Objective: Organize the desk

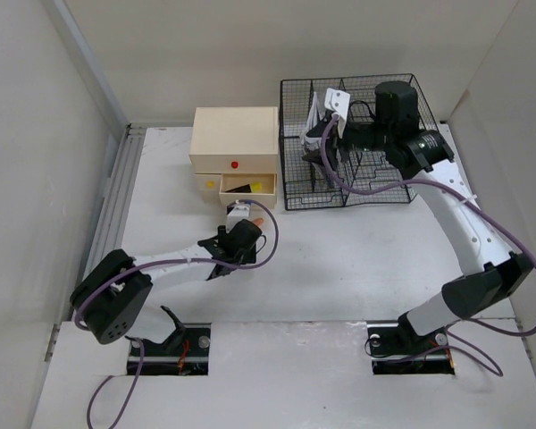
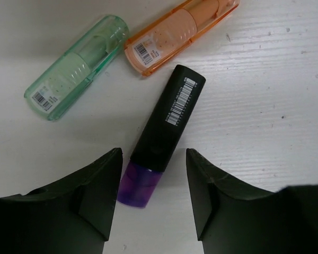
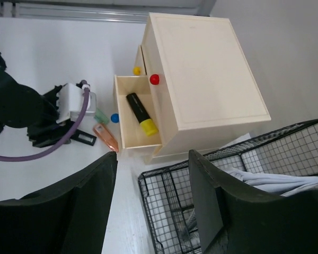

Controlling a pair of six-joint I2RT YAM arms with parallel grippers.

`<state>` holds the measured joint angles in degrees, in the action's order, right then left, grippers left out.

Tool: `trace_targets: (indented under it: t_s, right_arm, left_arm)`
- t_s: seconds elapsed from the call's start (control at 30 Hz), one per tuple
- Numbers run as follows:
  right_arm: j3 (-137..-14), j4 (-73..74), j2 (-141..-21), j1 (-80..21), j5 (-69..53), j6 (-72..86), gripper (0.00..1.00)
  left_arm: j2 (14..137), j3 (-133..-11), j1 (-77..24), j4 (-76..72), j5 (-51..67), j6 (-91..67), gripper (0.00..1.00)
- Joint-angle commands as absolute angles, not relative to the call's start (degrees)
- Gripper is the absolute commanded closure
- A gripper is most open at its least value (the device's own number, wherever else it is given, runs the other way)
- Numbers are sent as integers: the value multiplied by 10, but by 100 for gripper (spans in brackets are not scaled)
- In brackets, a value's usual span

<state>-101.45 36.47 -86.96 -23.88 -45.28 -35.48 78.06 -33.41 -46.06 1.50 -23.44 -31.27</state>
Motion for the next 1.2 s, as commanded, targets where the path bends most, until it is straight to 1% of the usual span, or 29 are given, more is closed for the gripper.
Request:
trace_targets:
  t_s: [0.0,0.07,0.23,0.27,0.3,0.37,0.4,0.47,0.6,0.63,0.77,0.93,1.17]
  right_arm:
    - [-1006,347,-853,-221,-518,-338,38]
    - [-999,347,-847,-216,-525,-338,38]
    - [-987,340,-836,-211,-541,-338,37]
    - [-987,340,-831,-211,-554,-333,37]
    - [-987,340,-831,-205,-554,-333,37]
    - [-987,340,-825,-205,-554,-333,37]
    - [-982,340,-825,-205,-554,-333,37]
    - [-982,335,-819,-200,-554,-333,37]
    - [-969,329,-812,-189,-554,-328,37]
    - [-969,323,-807,-183,-559,-328,37]
    - [-958,323,-807,-177,-570,-328,37]
    - [-953,323,-802,-171,-570,-328,37]
    - [-931,318,-796,-161,-582,-328,37]
  left_arm:
    - [798,-361,-464,8,-250,-319,53]
    - [809,-361,-464,8,-250,-319,61]
    - [816,-367,-464,8,-250,-319,71]
    - [821,-367,-464,8,-244,-319,75]
    - [821,-373,-464,8,-244,-319,84]
    - [821,-373,-464,13,-244,-319,95]
    - [816,-373,-469,13,-244,-319,99]
    - [796,-378,-475,18,-244,-324,100]
    - [700,-388,-475,7,-219,-330,100]
    - [658,-388,-475,-1,-208,-330,100]
    - [598,-424,-433,-18,-151,-317,100]
    - [618,-482,-377,-40,-113,-286,100]
    - [703,-539,-333,-65,-57,-231,100]
